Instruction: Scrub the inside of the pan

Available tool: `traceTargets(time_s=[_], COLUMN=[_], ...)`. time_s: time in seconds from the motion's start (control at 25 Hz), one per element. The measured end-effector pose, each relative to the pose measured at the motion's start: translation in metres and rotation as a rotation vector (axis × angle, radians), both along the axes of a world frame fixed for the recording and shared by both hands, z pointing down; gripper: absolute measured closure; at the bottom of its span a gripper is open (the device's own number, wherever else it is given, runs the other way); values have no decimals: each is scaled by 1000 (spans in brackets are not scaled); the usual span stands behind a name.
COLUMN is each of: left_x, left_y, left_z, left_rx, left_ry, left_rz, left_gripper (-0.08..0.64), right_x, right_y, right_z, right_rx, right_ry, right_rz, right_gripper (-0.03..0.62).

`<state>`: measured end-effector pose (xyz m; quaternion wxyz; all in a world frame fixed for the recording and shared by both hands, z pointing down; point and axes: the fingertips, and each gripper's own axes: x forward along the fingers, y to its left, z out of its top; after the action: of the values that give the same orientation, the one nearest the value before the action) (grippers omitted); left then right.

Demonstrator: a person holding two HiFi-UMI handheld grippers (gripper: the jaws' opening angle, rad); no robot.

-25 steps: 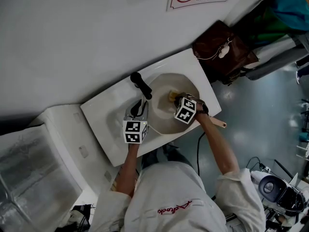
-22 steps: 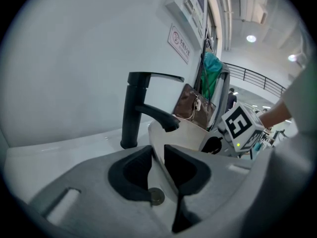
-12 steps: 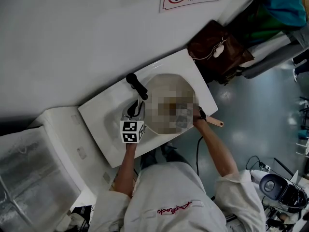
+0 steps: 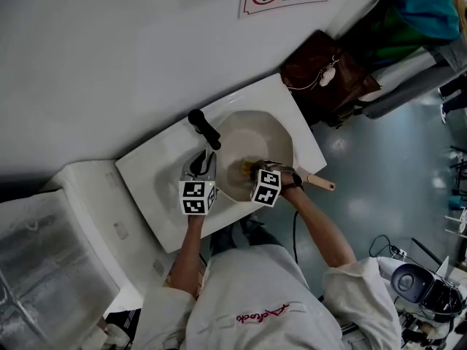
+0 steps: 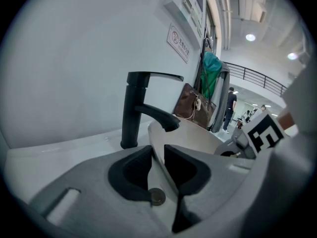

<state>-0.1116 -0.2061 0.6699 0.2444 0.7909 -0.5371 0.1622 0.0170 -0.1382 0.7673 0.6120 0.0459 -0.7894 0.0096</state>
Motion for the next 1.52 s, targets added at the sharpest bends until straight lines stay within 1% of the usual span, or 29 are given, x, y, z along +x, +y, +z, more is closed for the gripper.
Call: traceTargets(time_s=[0.44,0.8,1.2,1.52], left_x=[0,-1,-1,-1], left_y=[1,0,1,0], left_z=[0,1,1,1], left_rx=[1,3,2,4], left_ry=[4,6,8,10], left_rz=[-1,-7,-11,-9], left_gripper=[479,480,480,480], right_x=[-41,-63,-69,-54], right_y=[5,-10,-34,-58], right_z=[-7,-11,-15,-13], right_rx=[24,44,63,92], right_ry=[-23,-38,-45,-11], right_rz=[-70,-73,-57,-41], right_gripper=[535,535,535,535])
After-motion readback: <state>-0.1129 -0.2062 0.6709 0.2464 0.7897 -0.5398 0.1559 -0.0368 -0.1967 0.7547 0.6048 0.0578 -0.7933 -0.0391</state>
